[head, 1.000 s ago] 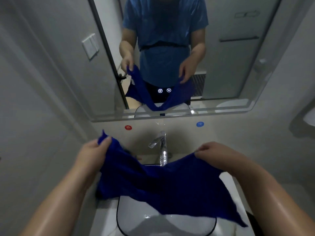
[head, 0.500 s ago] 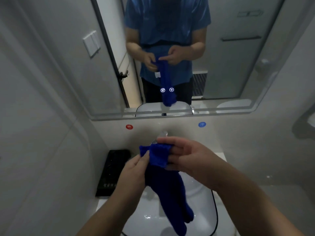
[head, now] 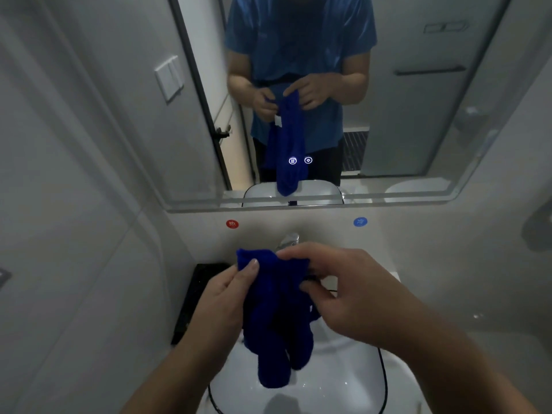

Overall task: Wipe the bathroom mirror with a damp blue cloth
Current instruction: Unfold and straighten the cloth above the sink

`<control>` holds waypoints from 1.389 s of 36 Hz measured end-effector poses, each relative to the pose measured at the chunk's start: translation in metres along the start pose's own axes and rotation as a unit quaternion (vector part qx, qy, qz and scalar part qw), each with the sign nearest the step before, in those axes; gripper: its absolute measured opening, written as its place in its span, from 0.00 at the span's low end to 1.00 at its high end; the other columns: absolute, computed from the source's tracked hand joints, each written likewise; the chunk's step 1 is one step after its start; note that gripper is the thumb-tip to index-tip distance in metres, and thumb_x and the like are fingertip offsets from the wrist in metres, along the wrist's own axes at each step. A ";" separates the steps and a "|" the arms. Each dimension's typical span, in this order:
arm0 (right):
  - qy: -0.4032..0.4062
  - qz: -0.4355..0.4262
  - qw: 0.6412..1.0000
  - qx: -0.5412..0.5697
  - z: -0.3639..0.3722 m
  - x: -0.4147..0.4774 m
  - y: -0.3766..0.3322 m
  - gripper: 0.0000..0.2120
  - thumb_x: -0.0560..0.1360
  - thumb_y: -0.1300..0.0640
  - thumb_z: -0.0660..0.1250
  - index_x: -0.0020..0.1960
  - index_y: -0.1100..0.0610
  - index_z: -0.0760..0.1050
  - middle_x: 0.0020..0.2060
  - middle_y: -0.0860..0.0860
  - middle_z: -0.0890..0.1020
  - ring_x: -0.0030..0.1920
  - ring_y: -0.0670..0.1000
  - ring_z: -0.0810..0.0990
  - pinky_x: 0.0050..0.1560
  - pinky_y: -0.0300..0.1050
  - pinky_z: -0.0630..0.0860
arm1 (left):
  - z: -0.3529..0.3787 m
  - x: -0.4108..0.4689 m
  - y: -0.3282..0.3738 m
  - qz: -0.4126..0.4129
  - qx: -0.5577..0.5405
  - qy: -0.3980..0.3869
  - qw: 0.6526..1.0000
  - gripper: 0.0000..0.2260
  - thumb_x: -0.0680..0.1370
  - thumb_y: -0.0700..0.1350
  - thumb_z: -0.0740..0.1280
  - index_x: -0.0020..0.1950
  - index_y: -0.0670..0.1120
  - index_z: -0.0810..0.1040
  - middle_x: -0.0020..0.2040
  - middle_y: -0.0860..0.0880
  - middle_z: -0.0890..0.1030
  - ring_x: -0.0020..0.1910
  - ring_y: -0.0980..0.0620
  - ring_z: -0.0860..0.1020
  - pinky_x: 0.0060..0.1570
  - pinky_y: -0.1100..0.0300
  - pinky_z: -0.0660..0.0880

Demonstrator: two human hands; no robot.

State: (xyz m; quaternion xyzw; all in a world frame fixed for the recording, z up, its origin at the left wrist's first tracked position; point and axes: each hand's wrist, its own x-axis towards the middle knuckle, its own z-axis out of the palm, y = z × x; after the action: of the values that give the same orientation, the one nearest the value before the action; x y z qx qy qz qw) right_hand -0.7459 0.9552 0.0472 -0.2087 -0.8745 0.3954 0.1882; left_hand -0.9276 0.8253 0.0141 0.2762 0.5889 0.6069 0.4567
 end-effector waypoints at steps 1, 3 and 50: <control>0.032 0.003 0.999 -0.031 0.004 0.002 0.000 0.24 0.80 0.62 0.68 0.67 0.36 0.78 0.50 0.37 0.86 0.52 0.42 0.85 0.51 0.38 0.84 | 0.000 -0.001 0.000 0.001 0.005 -0.003 1.000 0.17 0.83 0.59 0.65 0.60 0.49 0.86 0.56 0.39 0.87 0.54 0.37 0.86 0.49 0.52 0.84; 0.085 0.009 0.995 -0.049 0.012 0.004 -0.002 0.17 0.80 0.58 0.71 0.63 0.39 0.82 0.46 0.38 0.86 0.48 0.41 0.85 0.48 0.34 0.82 | 0.004 -0.002 -0.002 0.005 0.011 -0.001 1.000 0.17 0.83 0.59 0.65 0.57 0.48 0.86 0.53 0.37 0.87 0.50 0.37 0.86 0.45 0.53 0.84; -0.176 0.254 0.785 0.538 0.045 -0.010 0.057 0.22 0.73 0.63 0.67 0.66 0.52 0.83 0.47 0.66 0.76 0.49 0.64 0.79 0.58 0.64 0.80 | 0.010 -0.018 0.030 0.140 0.256 -0.029 0.956 0.17 0.79 0.67 0.61 0.52 0.58 0.82 0.44 0.51 0.84 0.42 0.50 0.83 0.41 0.57 0.79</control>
State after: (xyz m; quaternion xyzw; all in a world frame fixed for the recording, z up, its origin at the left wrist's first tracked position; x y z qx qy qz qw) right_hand -0.7470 0.9570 -0.0260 -0.2147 -0.4539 0.8648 0.0057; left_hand -0.9179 0.8176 0.0482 0.4812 0.6664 0.4853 0.2981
